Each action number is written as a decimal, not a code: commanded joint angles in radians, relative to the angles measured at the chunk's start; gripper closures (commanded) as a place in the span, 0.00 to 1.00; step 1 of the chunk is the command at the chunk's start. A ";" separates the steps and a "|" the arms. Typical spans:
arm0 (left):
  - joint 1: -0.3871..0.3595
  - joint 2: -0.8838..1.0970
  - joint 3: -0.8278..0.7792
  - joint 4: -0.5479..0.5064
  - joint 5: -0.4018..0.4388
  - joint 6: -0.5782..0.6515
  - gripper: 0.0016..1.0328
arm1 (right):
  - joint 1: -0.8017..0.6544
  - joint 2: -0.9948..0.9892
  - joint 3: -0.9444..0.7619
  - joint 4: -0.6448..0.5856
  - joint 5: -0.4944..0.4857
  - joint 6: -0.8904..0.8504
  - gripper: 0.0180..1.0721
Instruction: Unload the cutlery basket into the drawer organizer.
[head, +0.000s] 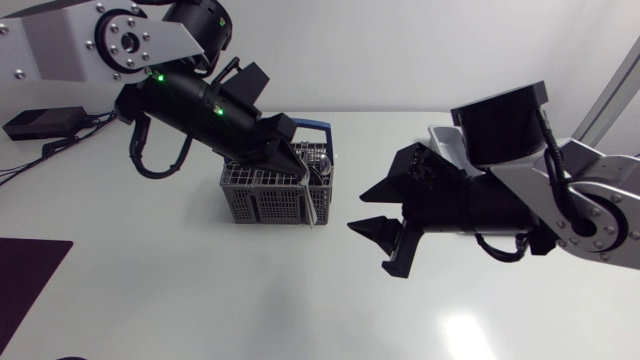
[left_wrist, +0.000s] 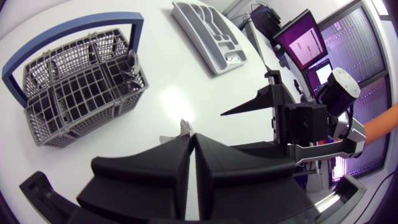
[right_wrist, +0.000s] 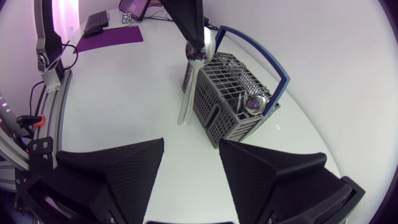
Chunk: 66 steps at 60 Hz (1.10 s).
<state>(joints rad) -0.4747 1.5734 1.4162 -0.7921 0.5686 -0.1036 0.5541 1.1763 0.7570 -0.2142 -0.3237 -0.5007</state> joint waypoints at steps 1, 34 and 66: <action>-0.024 -0.015 -0.020 0.004 0.016 0.008 0.96 | -0.006 0.000 -0.027 -0.011 -0.023 0.011 0.36; -0.077 0.023 0.006 0.010 0.089 -0.027 0.96 | -0.017 0.092 0.030 0.029 -0.158 0.056 0.36; -0.091 0.011 0.007 0.010 0.102 -0.039 0.96 | -0.006 0.163 0.117 0.026 -0.195 0.096 0.44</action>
<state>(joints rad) -0.5640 1.5803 1.4136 -0.7879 0.6510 -0.1310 0.5419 1.3247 0.8520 -0.1913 -0.5037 -0.4332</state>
